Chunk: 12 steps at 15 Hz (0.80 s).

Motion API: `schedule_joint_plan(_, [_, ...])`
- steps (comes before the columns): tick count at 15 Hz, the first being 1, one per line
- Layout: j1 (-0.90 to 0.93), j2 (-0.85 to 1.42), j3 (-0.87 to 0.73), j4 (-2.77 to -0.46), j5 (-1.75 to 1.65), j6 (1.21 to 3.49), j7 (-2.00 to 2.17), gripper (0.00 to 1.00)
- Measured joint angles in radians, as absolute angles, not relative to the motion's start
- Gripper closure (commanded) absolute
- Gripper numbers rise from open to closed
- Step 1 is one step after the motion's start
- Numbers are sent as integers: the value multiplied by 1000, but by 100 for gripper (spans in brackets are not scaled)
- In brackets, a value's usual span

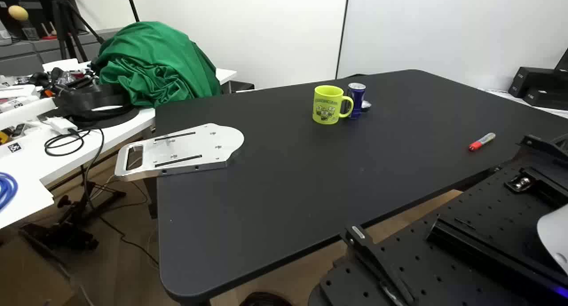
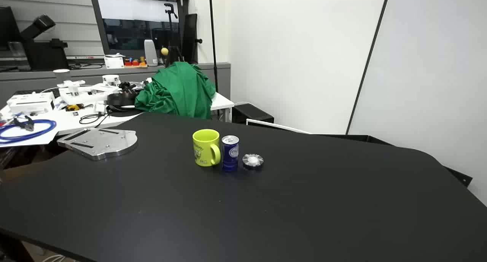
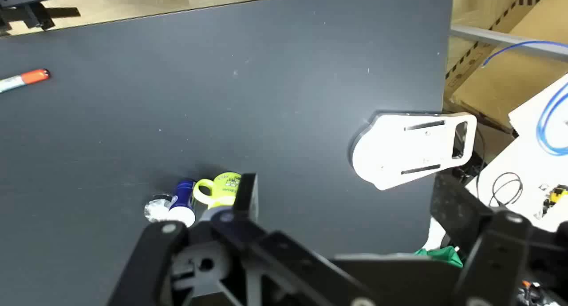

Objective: Put the marker in the mug

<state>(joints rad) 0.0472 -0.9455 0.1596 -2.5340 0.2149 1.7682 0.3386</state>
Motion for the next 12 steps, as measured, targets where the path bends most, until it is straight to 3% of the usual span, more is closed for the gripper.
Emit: schedule_joint_plan(12, [32,-943,160,-2534,213,1770,340,0])
